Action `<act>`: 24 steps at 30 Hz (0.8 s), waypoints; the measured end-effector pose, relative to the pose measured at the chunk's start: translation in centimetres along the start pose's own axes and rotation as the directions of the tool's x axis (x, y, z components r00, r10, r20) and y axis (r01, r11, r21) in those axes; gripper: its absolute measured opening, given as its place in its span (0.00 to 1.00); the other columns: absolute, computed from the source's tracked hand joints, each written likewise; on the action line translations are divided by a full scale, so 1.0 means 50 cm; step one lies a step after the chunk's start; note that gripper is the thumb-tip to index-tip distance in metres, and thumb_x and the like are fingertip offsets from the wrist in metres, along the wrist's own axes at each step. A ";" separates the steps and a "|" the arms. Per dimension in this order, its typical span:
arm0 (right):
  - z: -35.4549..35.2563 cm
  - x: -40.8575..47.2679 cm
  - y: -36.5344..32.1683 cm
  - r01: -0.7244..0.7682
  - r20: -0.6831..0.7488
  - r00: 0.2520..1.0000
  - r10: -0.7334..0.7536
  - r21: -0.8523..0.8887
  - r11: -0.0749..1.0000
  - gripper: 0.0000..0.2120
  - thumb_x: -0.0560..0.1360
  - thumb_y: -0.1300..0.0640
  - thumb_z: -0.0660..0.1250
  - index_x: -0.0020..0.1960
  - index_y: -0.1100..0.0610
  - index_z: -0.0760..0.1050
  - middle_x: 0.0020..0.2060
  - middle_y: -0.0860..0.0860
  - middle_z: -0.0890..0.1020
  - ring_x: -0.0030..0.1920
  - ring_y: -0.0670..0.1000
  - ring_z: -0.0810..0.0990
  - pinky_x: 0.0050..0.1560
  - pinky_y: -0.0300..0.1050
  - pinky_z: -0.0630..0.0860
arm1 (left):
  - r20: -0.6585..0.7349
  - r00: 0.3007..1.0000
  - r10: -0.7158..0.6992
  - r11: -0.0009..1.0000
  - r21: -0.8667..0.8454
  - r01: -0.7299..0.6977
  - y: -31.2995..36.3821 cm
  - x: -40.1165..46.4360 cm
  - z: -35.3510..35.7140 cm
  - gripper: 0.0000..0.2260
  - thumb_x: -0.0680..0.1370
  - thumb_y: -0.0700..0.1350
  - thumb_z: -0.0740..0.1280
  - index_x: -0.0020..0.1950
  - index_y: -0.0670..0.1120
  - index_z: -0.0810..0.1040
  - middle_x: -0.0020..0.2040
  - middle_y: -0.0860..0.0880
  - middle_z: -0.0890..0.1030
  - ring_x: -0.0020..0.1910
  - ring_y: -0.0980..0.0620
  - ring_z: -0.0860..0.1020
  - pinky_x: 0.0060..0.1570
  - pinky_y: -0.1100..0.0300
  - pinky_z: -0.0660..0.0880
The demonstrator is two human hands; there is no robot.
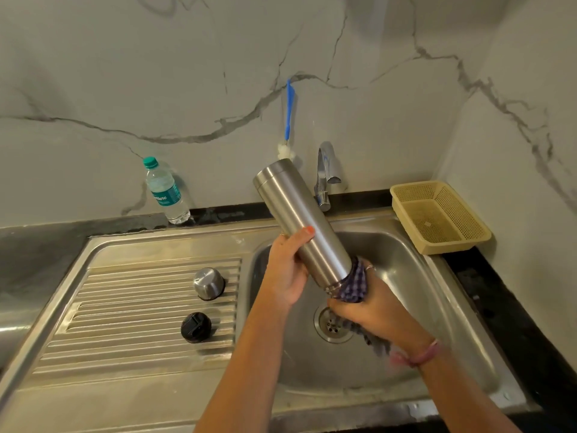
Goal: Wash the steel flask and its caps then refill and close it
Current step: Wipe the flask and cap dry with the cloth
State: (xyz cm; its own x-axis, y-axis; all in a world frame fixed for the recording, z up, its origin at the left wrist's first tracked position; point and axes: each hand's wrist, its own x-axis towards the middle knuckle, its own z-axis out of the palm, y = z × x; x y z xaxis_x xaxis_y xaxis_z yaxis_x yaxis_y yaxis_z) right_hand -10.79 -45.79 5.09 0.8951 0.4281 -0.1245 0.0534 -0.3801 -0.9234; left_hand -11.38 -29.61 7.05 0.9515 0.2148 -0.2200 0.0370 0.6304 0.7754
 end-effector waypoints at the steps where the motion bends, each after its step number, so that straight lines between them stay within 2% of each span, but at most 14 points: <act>1: 0.005 0.003 0.001 0.035 -0.094 0.994 -0.051 -0.166 0.986 0.36 0.65 0.53 0.75 0.69 0.47 0.61 0.50 0.45 0.81 0.44 0.47 0.82 0.45 0.46 0.81 | -0.104 0.995 -0.012 0.999 0.029 0.015 -0.002 0.000 0.017 0.37 0.66 0.43 0.79 0.71 0.44 0.67 0.58 0.44 0.79 0.57 0.46 0.79 0.58 0.47 0.77; 3: 0.011 0.003 -0.006 0.048 -0.175 0.979 -0.107 -0.311 0.949 0.39 0.66 0.51 0.73 0.71 0.45 0.57 0.51 0.42 0.77 0.42 0.44 0.79 0.39 0.35 0.76 | -0.258 0.966 -0.009 0.999 0.040 0.020 -0.009 0.004 0.039 0.37 0.66 0.44 0.78 0.71 0.46 0.65 0.59 0.45 0.77 0.56 0.47 0.79 0.53 0.49 0.78; 5: 0.010 -0.002 -0.004 0.062 -0.107 0.990 -0.087 -0.219 0.974 0.39 0.65 0.54 0.75 0.70 0.45 0.59 0.50 0.41 0.78 0.42 0.43 0.80 0.39 0.34 0.76 | -0.324 0.946 0.010 0.994 0.102 0.024 -0.013 0.008 0.044 0.37 0.66 0.46 0.80 0.69 0.48 0.63 0.57 0.45 0.77 0.54 0.47 0.79 0.48 0.52 0.78; 6: 0.008 -0.003 -0.003 0.047 -0.062 0.997 -0.054 -0.111 0.993 0.37 0.65 0.57 0.76 0.68 0.45 0.62 0.50 0.42 0.79 0.43 0.43 0.82 0.42 0.36 0.79 | -0.287 0.958 0.013 0.993 0.115 0.022 -0.010 0.011 0.038 0.40 0.64 0.50 0.81 0.69 0.48 0.64 0.57 0.45 0.77 0.54 0.47 0.80 0.49 0.52 0.79; 8: -0.007 -0.009 -0.011 -0.025 0.028 0.999 0.021 0.132 0.991 0.28 0.65 0.64 0.77 0.61 0.50 0.71 0.48 0.49 0.83 0.44 0.45 0.84 0.45 0.40 0.81 | -0.104 0.995 -0.010 0.997 0.070 0.017 -0.001 0.014 0.017 0.48 0.54 0.57 0.84 0.68 0.47 0.67 0.57 0.45 0.80 0.54 0.47 0.81 0.51 0.52 0.80; 9: -0.017 -0.012 -0.020 -0.076 0.093 0.994 0.055 0.241 0.968 0.24 0.66 0.65 0.77 0.58 0.52 0.74 0.47 0.52 0.84 0.44 0.48 0.84 0.46 0.41 0.81 | -0.010 1.000 -0.003 1.000 0.017 0.003 0.003 0.014 0.007 0.48 0.51 0.58 0.84 0.67 0.47 0.70 0.55 0.46 0.82 0.53 0.48 0.82 0.51 0.52 0.80; 11: -0.031 -0.015 -0.028 -0.151 0.224 0.972 0.071 0.366 0.918 0.21 0.64 0.63 0.76 0.55 0.53 0.77 0.46 0.57 0.85 0.46 0.54 0.84 0.48 0.45 0.82 | 0.126 0.992 0.014 0.997 -0.082 -0.004 0.011 0.014 -0.004 0.45 0.53 0.55 0.84 0.66 0.46 0.72 0.51 0.47 0.84 0.52 0.48 0.82 0.52 0.50 0.80; 13: -0.029 -0.017 -0.030 -0.157 0.250 0.966 0.065 0.366 0.917 0.23 0.63 0.60 0.76 0.57 0.53 0.77 0.47 0.57 0.84 0.48 0.56 0.84 0.51 0.49 0.81 | 0.180 0.984 0.015 0.995 -0.095 0.003 0.014 0.014 -0.004 0.38 0.59 0.48 0.82 0.66 0.46 0.72 0.53 0.45 0.84 0.54 0.46 0.81 0.56 0.46 0.78; 15: -0.013 -0.009 -0.026 -0.083 0.128 0.990 0.053 0.239 0.968 0.28 0.65 0.61 0.76 0.63 0.52 0.72 0.46 0.53 0.84 0.44 0.51 0.84 0.47 0.44 0.81 | 0.085 0.996 0.025 0.999 -0.025 -0.023 0.020 0.010 0.009 0.32 0.64 0.44 0.77 0.66 0.47 0.71 0.55 0.44 0.82 0.55 0.45 0.81 0.57 0.45 0.78; 17: 0.003 0.002 -0.019 0.040 -0.061 0.997 -0.042 -0.021 0.999 0.36 0.66 0.59 0.75 0.69 0.48 0.62 0.48 0.46 0.81 0.41 0.47 0.83 0.42 0.41 0.79 | -0.115 0.993 0.021 0.999 0.046 -0.016 0.024 0.005 0.034 0.34 0.65 0.42 0.79 0.67 0.50 0.69 0.57 0.45 0.80 0.55 0.46 0.80 0.53 0.45 0.79; 18: 0.010 0.005 -0.015 0.082 -0.137 0.985 -0.107 -0.176 0.981 0.38 0.66 0.57 0.74 0.71 0.47 0.59 0.53 0.44 0.79 0.43 0.46 0.82 0.42 0.40 0.77 | -0.208 0.978 0.018 0.999 0.045 -0.009 0.022 0.003 0.045 0.35 0.66 0.41 0.79 0.68 0.51 0.67 0.58 0.46 0.79 0.55 0.46 0.80 0.51 0.47 0.79; 20: 0.019 0.005 -0.006 0.112 -0.240 0.939 -0.245 -0.460 0.881 0.40 0.66 0.53 0.74 0.73 0.50 0.58 0.61 0.47 0.74 0.51 0.49 0.80 0.44 0.39 0.75 | -0.356 0.934 0.001 1.000 -0.002 -0.002 0.015 0.001 0.061 0.36 0.67 0.41 0.79 0.68 0.51 0.64 0.57 0.46 0.77 0.53 0.48 0.79 0.48 0.50 0.78; 21: 0.024 0.005 0.004 0.141 -0.238 0.913 -0.332 -0.580 0.802 0.41 0.66 0.52 0.75 0.74 0.54 0.59 0.62 0.51 0.73 0.52 0.52 0.80 0.44 0.40 0.76 | -0.415 0.910 -0.005 1.000 -0.021 -0.004 0.012 0.002 0.064 0.37 0.67 0.41 0.80 0.68 0.51 0.63 0.56 0.47 0.76 0.52 0.48 0.78 0.45 0.52 0.77; 24: 0.039 0.001 0.035 0.182 -0.211 0.799 -0.564 -0.808 0.560 0.45 0.62 0.57 0.79 0.72 0.61 0.60 0.56 0.59 0.76 0.48 0.58 0.81 0.41 0.48 0.81 | -0.519 0.853 -0.052 0.996 -0.089 0.007 0.015 0.004 0.064 0.39 0.65 0.43 0.81 0.70 0.50 0.62 0.54 0.47 0.76 0.50 0.48 0.78 0.43 0.52 0.76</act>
State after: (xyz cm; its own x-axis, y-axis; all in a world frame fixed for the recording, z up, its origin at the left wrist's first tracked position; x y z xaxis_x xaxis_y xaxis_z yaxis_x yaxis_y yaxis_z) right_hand -11.52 -44.86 2.75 0.7782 0.3831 0.4977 0.5504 -0.7976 -0.2466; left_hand -10.19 -31.48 9.48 0.6517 0.5374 -0.5352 0.0162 0.6956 0.7182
